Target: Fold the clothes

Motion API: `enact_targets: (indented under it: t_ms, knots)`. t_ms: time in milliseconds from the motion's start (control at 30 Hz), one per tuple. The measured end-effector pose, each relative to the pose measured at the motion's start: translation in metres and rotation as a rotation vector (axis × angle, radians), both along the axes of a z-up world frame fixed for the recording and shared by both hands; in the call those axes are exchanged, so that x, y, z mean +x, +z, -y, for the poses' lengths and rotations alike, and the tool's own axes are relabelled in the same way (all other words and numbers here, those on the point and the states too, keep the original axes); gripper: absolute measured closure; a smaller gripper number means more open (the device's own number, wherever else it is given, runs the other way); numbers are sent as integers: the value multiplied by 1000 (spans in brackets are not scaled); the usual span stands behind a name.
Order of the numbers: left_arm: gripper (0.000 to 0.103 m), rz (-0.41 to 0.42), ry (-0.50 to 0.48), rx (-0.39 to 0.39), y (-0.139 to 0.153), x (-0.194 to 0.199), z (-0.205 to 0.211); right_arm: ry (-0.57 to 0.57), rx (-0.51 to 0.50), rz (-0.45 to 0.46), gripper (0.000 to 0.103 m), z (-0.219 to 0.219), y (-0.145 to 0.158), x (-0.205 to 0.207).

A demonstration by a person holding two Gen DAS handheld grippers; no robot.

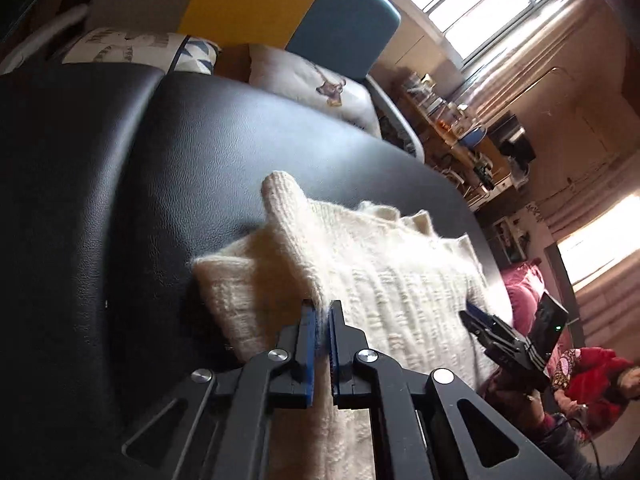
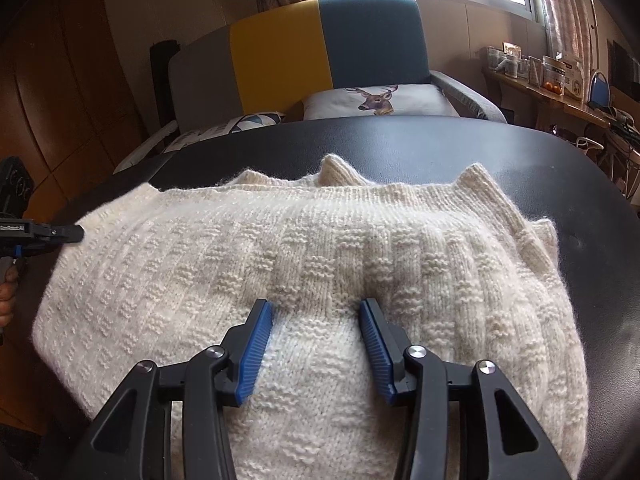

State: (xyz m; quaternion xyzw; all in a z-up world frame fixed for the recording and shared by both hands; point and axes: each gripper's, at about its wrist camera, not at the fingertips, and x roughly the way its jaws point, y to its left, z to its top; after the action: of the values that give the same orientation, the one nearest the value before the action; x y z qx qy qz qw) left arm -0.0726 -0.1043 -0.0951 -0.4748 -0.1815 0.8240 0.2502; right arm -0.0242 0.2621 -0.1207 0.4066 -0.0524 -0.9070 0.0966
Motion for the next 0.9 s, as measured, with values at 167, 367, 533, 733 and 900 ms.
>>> enact_targets:
  t_ms: [167, 367, 533, 733, 900]
  knots:
    - [97, 97, 98, -102, -42, -2, 20, 5, 46, 7, 53, 12, 0, -7]
    - [93, 21, 159, -175, -5, 10, 10, 7, 29, 3, 52, 9, 0, -7]
    - [66, -105, 97, -108, 30, 28, -19, 6, -44, -6, 52, -16, 24, 6]
    - [65, -31, -39, -188, -3, 33, -68, -46, -102, 42, 50, -69, 26, 33]
    - [69, -71, -60, -257, -23, 39, -66, -95, -107, 118, 51, -98, -11, 59]
